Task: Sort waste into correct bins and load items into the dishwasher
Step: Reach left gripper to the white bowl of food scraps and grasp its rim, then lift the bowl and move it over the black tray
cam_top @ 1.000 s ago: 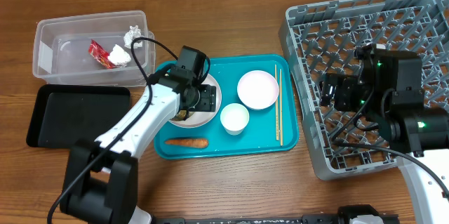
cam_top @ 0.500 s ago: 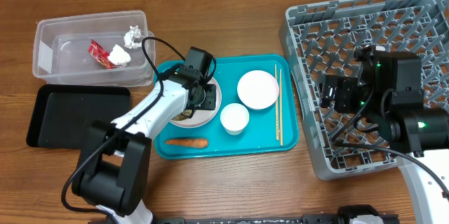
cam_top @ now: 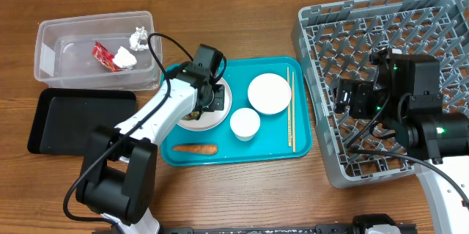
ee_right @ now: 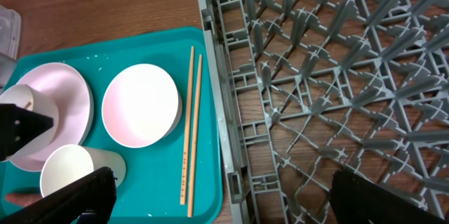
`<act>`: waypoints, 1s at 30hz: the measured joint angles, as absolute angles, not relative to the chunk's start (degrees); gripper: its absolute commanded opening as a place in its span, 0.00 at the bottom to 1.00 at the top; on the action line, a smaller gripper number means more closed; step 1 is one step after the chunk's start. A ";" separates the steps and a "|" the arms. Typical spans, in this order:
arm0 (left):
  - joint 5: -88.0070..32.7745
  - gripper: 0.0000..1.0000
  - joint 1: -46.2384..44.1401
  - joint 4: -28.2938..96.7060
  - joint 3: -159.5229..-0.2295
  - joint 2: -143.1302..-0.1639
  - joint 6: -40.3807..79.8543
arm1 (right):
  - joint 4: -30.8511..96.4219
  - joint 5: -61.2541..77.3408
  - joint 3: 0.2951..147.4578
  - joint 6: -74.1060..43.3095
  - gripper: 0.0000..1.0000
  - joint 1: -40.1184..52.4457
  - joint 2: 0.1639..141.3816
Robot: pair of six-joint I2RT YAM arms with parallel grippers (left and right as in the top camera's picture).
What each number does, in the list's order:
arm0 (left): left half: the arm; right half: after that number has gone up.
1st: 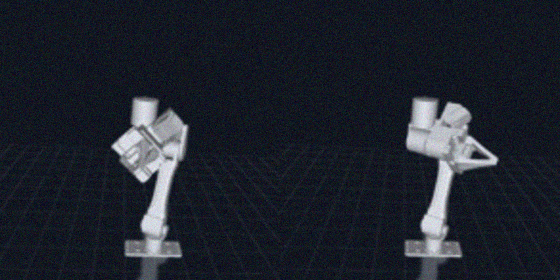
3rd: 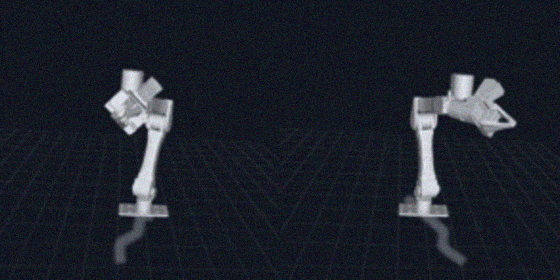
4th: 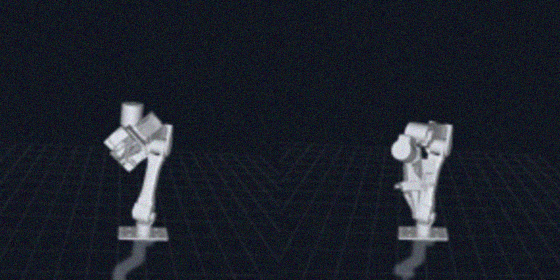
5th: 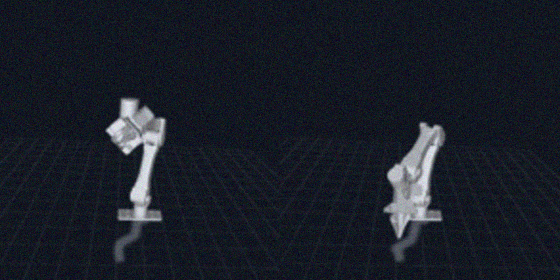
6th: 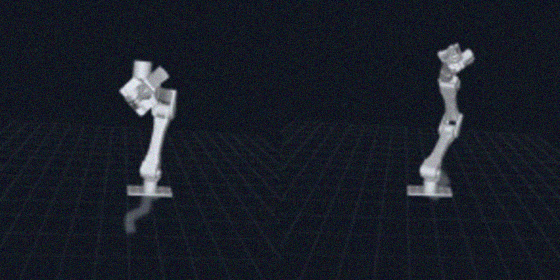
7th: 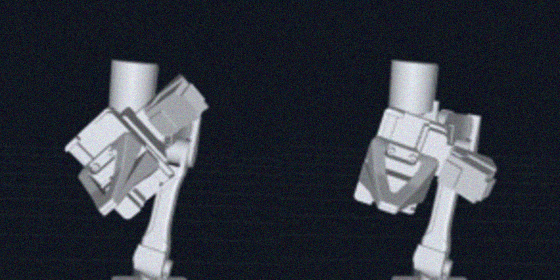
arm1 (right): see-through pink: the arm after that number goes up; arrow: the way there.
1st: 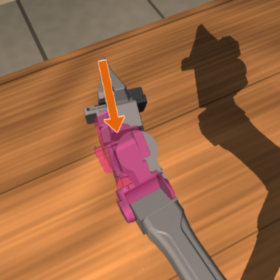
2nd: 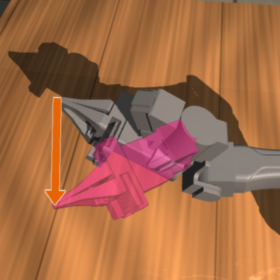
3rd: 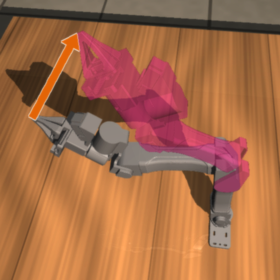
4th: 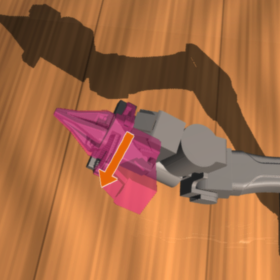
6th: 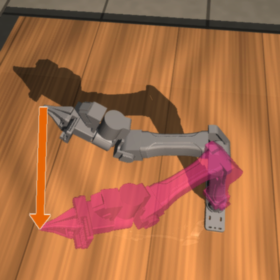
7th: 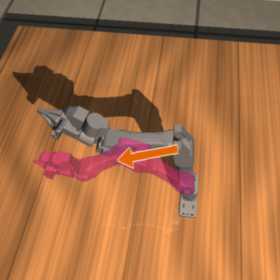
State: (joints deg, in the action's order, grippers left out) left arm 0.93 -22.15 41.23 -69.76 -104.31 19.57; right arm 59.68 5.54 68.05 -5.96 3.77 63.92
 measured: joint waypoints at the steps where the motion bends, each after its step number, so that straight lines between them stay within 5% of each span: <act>1: 0.89 0.04 -22.15 42.89 -70.78 -104.31 19.59 | 59.66 5.52 68.05 -5.96 1.00 3.79 63.92; 20: 3.68 0.04 -19.99 65.67 -83.77 -102.98 25.50 | 60.53 5.52 68.05 -5.96 1.00 3.79 63.92; 30: 3.62 0.04 -6.22 67.07 -80.99 -95.68 25.17 | 60.66 5.56 68.05 -5.98 1.00 3.79 63.92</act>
State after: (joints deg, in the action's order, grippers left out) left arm 3.62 -6.22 67.07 -80.99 -95.68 25.17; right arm 60.66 5.56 68.05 -5.98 3.79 63.92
